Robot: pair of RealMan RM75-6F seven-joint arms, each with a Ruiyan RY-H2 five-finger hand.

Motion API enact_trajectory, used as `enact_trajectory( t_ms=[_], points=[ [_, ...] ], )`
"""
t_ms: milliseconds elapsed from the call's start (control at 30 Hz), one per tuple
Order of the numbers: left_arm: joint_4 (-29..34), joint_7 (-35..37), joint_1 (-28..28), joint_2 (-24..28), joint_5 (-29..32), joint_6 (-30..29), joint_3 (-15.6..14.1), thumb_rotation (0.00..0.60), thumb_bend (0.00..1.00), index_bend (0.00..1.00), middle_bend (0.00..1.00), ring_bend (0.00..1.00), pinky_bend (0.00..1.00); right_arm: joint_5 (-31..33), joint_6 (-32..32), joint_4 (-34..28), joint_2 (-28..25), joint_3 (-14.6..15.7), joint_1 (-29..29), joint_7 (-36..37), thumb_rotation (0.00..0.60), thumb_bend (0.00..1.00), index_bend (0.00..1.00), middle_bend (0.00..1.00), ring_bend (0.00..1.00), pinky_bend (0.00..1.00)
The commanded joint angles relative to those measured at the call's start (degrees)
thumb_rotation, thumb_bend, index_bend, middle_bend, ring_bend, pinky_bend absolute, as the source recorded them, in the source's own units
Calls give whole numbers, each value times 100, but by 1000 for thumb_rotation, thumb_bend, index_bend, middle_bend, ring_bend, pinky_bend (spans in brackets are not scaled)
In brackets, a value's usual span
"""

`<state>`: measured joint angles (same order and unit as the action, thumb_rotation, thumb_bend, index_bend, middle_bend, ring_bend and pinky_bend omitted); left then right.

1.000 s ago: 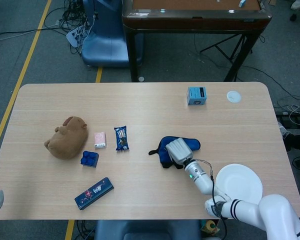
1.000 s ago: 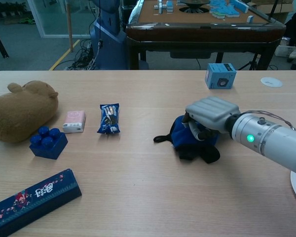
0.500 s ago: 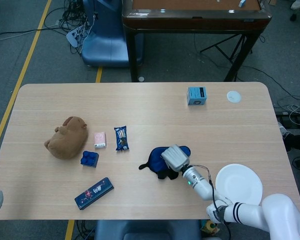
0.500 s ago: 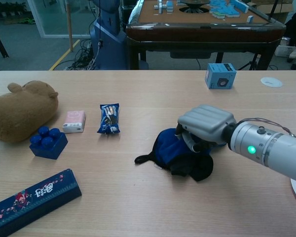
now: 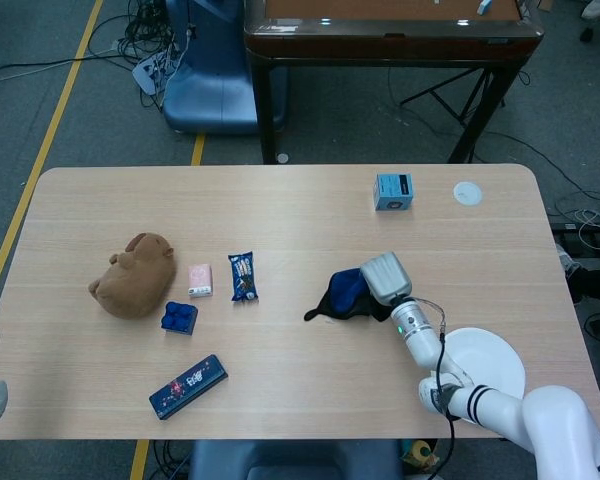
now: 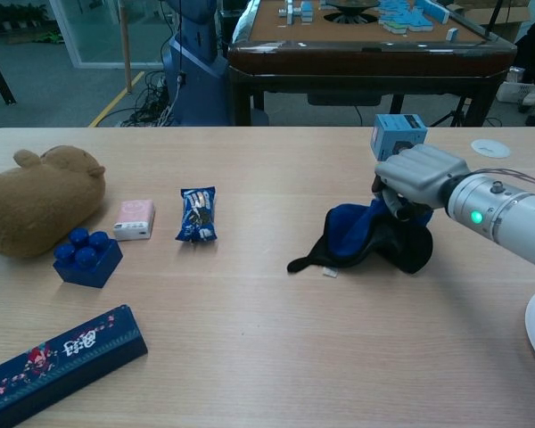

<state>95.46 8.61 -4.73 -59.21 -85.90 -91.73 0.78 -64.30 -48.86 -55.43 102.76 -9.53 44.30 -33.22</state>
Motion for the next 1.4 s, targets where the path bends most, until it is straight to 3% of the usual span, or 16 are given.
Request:
enact_trajectory(
  t_ms=[33,300,967,1100,1400],
  points=[
    [-7,8,-6,1,5,-4,-1,600,482,128,0,0,0,177,-36,304,65,-173,62,-78,600,1000,837,623,664,931],
    [8,-6,-3,2,-17,-7,-6,600,482,128,0,0,0,99,-11,216,179,-122,79,62,600,1000,837,623,664,931],
    [73,-58,4,19,-58,-15,-17,600,482,128,0,0,0,-932,-148,-2160,-290,598,-49,442,600,1000,837,631,669,932],
    [75,-67,10,14,-77,-11,-24,600,482,128,0,0,0,-862,-119,-2029,-301,599,-40,303,600,1000,837,632,670,932],
    [68,-47,-5,15,-74,-32,-28,600,482,128,0,0,0,-291,11,-889,-61,324,51,-129,600,1000,837,632,670,932]
  ],
)
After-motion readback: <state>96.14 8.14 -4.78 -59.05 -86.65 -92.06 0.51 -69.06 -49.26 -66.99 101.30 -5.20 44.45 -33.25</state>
